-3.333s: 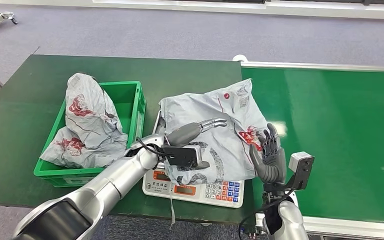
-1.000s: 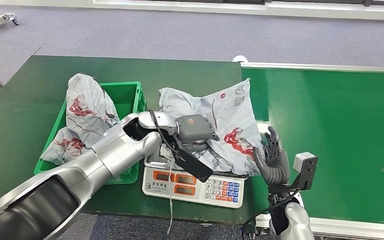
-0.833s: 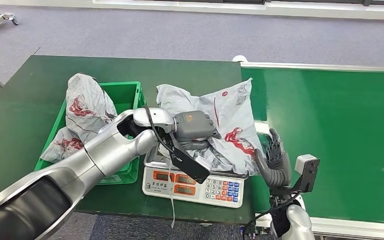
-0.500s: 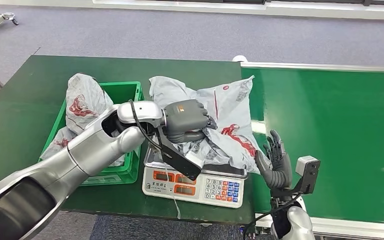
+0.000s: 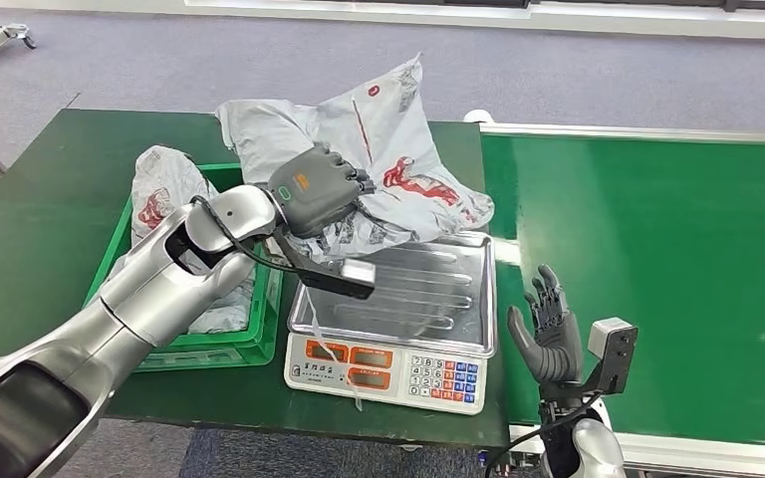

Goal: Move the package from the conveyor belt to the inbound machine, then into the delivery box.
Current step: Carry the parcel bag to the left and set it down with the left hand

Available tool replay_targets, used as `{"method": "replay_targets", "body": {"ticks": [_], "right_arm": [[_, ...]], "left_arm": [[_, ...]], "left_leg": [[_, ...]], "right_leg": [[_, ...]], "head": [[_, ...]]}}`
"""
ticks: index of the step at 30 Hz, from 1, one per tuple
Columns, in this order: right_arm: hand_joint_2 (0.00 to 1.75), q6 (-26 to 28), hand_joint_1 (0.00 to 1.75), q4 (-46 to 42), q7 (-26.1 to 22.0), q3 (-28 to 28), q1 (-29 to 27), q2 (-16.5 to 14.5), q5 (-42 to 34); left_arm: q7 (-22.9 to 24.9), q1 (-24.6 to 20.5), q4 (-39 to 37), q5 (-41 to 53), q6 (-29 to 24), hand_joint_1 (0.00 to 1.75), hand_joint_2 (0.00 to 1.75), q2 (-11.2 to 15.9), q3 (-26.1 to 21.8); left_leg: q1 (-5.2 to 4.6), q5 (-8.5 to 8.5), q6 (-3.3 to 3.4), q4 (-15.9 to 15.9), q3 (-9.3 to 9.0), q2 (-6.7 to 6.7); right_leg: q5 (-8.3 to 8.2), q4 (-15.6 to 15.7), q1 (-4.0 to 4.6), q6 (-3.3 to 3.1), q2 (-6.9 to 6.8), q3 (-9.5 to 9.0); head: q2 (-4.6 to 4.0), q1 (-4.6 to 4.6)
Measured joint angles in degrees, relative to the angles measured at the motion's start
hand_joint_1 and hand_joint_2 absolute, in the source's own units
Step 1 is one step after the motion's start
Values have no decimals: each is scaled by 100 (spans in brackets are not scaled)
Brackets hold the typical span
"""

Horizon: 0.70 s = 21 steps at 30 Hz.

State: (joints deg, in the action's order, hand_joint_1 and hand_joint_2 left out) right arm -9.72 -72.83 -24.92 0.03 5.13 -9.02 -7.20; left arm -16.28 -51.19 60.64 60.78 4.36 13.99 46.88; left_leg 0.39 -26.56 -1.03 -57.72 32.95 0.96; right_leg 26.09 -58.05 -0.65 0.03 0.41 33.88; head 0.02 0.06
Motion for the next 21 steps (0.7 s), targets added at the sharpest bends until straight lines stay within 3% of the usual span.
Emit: {"method": "replay_targets", "body": {"ticks": [3,8,19,20,21], "right_arm": [[175,8,0,-63,28,-48,-22,-26,26],[175,18,0,-236,61,-162,-167,-43,52],[175,129,0,-721,44,-415,-680,-122,60],[175,135,0,-744,48,-437,-700,-135,62],[175,140,0,-765,51,-456,-716,-148,63]], "left_arm": [[209,158,-219,397,-380,175,175,78,-415],[114,488,-832,647,-907,175,175,356,-1258],[503,921,-2047,1470,-1266,175,175,519,-2539],[555,944,-2095,1538,-1267,156,175,540,-2645],[597,972,-2133,1594,-1263,113,175,563,-2749]], "left_leg": [[0,0,0,0,-1,-6],[8,0,-3,3,-3,-28],[7,-5,-7,3,9,-36],[7,-5,-7,3,9,-36],[7,-5,-7,3,9,-36]], "right_leg": [[0,0,1,0,6,3],[0,-1,5,-6,31,12],[0,-2,7,-9,39,26],[0,-2,7,-9,39,27],[1,-2,7,-9,39,28]], "head": [[0,0],[0,-2],[0,-1],[0,-1],[0,-1]]}}
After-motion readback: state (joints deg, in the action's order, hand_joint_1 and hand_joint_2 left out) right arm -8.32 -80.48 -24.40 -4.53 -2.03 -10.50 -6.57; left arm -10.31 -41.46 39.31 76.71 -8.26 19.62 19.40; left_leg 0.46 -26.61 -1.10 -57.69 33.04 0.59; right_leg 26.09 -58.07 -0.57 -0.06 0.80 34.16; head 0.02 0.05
